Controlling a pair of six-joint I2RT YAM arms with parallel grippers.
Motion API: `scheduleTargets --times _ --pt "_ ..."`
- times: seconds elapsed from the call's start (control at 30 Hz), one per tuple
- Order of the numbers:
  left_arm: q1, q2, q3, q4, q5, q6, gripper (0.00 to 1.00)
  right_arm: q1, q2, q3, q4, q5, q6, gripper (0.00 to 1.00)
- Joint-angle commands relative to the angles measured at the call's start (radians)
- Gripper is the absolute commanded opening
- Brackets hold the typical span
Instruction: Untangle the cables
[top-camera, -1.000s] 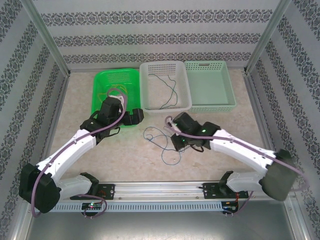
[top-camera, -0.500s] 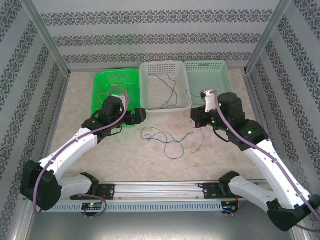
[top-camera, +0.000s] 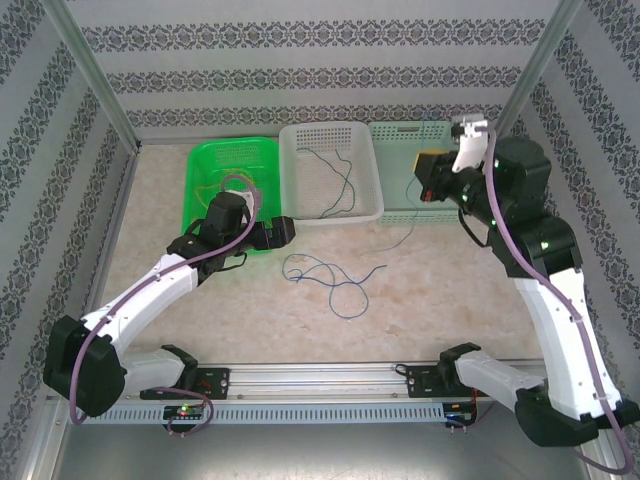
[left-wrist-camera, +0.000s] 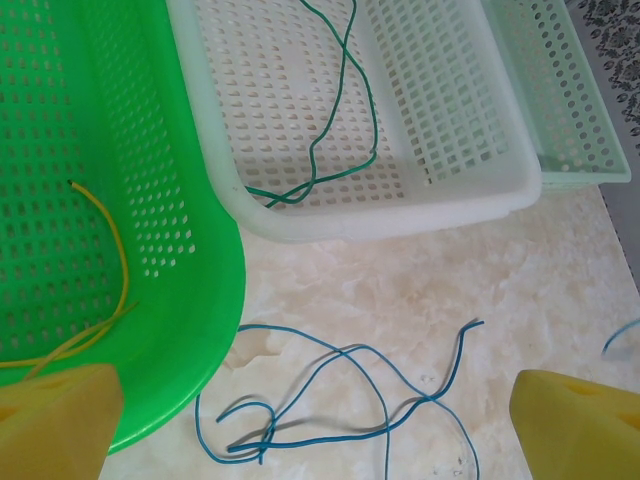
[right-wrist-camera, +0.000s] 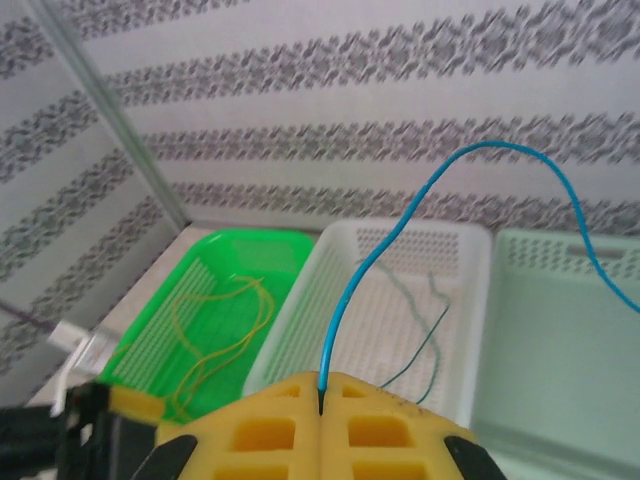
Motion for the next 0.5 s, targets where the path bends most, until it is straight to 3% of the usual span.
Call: scheduleTargets --times 0.0,0.23,0.47 --pt "0.015 0.005 -0.009 0.045 0.009 -0.013 1.00 -0.017 0.101 0.076 0.029 0.134 -0.134 0.00" --pt "0.016 -0.013 -0.029 0.041 -0.004 -0.013 1.00 -0.075 0.338 0.252 0.075 0.229 -0.389 0.00" --pt "0.015 -0.026 -0.046 0.046 -0.013 -0.021 1.00 -0.130 0.521 0.329 0.177 0.234 -0.392 0.00"
